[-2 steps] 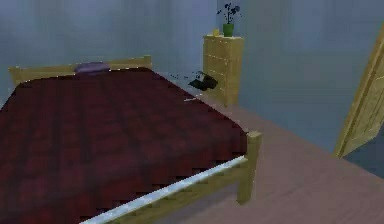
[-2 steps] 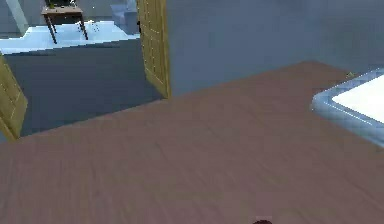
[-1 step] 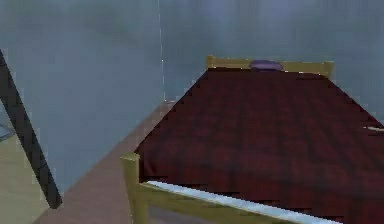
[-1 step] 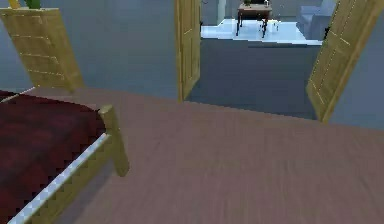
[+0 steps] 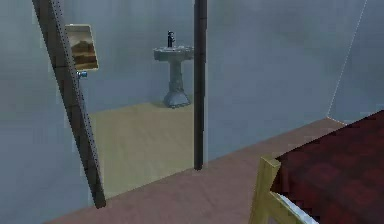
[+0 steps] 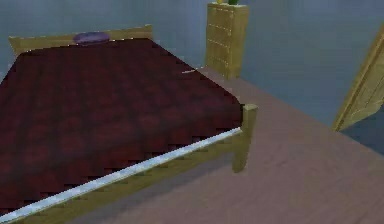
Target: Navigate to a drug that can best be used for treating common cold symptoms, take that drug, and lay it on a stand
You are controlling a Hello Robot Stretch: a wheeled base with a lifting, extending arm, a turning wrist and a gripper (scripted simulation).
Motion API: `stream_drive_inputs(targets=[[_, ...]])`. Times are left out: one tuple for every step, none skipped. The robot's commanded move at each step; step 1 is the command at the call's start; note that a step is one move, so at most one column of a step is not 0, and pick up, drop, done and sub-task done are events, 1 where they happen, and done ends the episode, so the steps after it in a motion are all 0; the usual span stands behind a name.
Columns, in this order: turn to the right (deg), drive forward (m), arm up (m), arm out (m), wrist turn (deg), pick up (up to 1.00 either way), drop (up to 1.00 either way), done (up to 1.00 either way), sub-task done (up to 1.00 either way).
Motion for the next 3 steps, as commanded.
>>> stream_drive_inputs(targets=[[-9.0,0.00,0.00,0.00,0.0,0.00,0.00,0.00,0.00],[0.0,1.00,0.00,0.00,0.0,0.00,0.00,0.00,0.00],[0.0,0.85,0.00,0.00,0.0,0.00,0.00,0.00,0.00]])
